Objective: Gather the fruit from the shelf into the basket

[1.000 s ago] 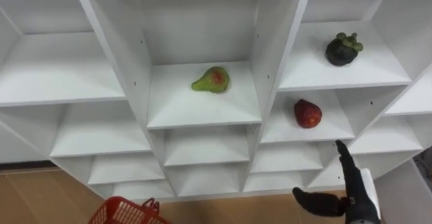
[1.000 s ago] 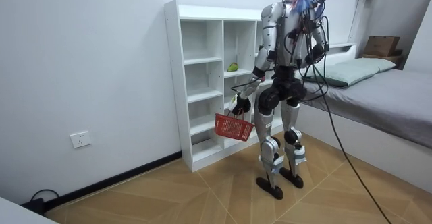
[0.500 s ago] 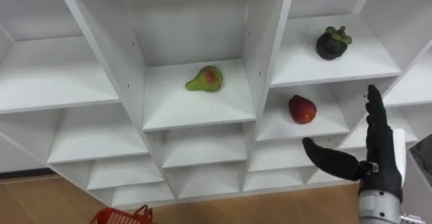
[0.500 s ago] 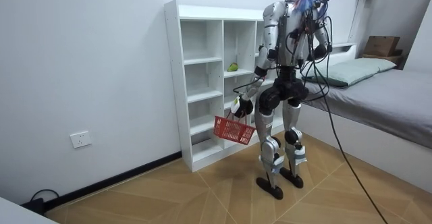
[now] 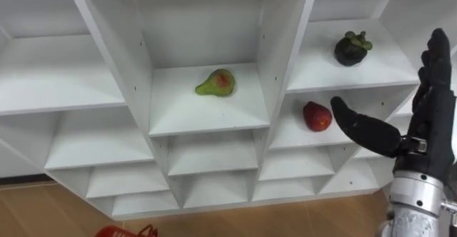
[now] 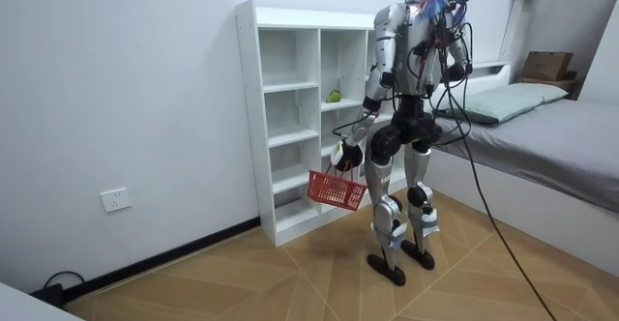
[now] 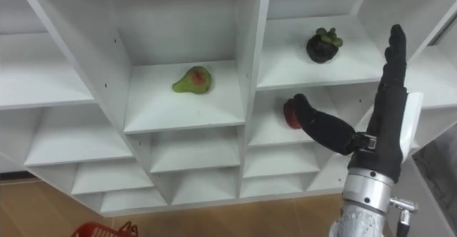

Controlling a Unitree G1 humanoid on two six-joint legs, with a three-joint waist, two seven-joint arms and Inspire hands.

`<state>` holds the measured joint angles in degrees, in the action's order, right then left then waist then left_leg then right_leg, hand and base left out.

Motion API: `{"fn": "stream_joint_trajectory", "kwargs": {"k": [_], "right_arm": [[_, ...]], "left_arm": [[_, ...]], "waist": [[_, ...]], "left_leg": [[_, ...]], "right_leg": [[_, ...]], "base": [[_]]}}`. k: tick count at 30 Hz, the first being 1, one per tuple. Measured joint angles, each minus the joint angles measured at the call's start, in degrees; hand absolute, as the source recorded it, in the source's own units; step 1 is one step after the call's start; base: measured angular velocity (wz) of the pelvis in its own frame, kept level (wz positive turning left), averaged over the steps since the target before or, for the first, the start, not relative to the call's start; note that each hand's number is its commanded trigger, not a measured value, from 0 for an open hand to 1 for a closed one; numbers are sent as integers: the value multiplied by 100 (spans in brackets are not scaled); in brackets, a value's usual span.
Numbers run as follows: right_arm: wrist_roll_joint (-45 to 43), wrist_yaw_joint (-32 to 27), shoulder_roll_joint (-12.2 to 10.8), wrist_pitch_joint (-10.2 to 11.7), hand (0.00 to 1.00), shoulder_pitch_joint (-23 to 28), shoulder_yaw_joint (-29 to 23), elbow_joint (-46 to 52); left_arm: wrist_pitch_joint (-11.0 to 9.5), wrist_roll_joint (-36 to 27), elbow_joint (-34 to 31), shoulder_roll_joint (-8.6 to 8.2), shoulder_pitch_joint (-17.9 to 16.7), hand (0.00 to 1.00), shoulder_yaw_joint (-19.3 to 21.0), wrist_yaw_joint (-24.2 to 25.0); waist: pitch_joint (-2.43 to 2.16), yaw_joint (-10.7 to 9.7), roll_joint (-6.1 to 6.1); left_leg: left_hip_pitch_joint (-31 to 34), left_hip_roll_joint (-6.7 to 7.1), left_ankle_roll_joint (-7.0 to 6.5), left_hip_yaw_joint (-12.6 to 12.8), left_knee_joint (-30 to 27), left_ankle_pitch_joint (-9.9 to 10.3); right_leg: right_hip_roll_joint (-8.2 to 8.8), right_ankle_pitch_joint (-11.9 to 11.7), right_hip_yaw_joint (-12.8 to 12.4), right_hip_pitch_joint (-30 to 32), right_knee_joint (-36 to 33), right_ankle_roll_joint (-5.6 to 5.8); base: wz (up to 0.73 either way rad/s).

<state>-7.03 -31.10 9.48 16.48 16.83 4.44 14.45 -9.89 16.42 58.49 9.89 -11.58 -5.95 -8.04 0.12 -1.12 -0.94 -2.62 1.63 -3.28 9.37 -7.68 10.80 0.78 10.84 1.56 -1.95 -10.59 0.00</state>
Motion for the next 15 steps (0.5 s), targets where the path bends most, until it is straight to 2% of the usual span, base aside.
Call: {"fn": "stream_joint_trajectory", "kwargs": {"k": [2,4,8,13,15], "right_arm": [[-2,-1,35,0,0,-224,-3,0],[-7,-1,174,-4,0,-468,-5,1],[-44,-11,312,-34,0,-710,-82,4],[-40,6,439,-39,0,-843,-160,-45],[-32,27,439,-47,0,-843,-167,-85]], "left_arm": [[60,67,-6,-16,47,100,2,38],[148,239,-14,-12,108,100,10,139],[343,453,-249,-1,77,100,22,274],[371,449,-363,29,84,100,26,411],[374,448,-383,31,81,100,26,455]], "waist": [[5,-2,7],[-1,-3,-4],[-16,0,-46],[-42,-9,-127],[-28,-11,-149]], "left_leg": [[11,1,0,-4,-3,0],[14,1,2,-14,-5,-1],[13,2,2,-17,-7,-1],[-9,6,2,-31,-16,-1],[-24,7,2,-35,-18,-1]], "right_leg": [[-2,0,18,3,1,0],[-5,0,38,0,1,0],[-3,0,37,0,3,0],[13,0,169,-36,11,0],[18,0,181,-60,29,0]], "base": [[0],[2],[1],[1],[0]]}}
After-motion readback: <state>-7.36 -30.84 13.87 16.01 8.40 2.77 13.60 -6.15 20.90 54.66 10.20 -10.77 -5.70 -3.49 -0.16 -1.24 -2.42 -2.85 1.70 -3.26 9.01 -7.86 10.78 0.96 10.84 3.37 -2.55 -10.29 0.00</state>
